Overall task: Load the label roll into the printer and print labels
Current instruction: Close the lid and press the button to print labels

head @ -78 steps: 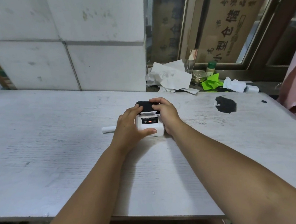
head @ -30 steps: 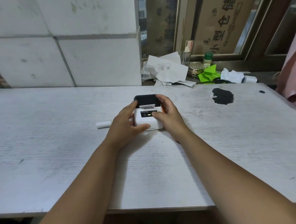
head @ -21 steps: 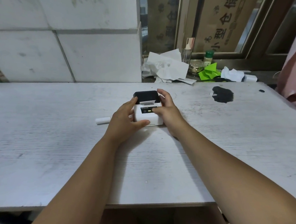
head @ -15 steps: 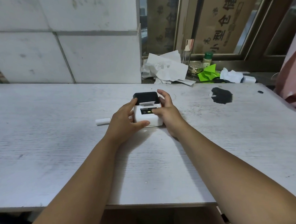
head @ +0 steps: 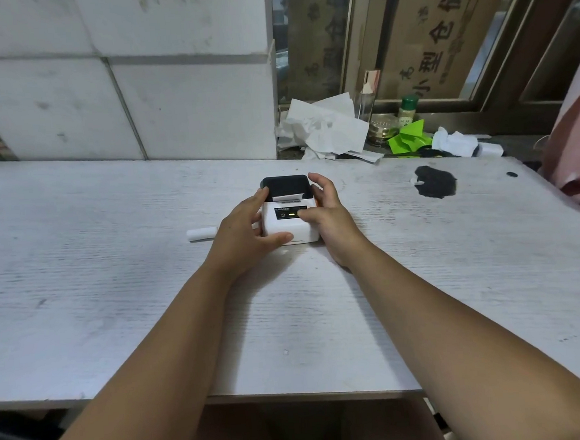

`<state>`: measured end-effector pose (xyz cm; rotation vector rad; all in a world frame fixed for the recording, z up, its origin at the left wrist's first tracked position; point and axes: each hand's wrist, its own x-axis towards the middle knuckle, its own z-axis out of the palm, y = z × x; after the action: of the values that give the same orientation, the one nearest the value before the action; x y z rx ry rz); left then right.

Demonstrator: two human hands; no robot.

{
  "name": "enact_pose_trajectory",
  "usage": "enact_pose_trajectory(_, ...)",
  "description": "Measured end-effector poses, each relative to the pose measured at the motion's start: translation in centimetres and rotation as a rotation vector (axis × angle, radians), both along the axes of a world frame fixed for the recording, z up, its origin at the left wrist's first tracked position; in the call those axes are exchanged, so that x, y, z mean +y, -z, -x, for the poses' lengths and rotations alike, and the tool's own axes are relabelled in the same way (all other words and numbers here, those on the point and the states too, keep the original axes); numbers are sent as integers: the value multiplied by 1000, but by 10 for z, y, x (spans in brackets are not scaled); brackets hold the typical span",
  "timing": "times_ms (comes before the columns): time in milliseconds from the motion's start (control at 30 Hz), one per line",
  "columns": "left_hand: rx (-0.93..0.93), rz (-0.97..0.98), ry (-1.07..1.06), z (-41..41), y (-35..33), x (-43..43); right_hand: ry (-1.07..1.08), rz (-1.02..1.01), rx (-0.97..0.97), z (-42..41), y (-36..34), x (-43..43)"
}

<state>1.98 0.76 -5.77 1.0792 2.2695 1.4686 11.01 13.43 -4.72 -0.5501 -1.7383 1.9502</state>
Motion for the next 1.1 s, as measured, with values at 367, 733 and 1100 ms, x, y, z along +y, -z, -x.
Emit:
enact_pose_trajectory(367,-16,-6,10,1,1,0,19,-82,-55,3,1,0)
enact_pose_trajectory(733,-8,-3,4,2,2,0,28,-70,-30,5,3,0)
enact_pose_trajectory(1100,-1,3,6,1,0,-1,28,-75,-18,4,4,1)
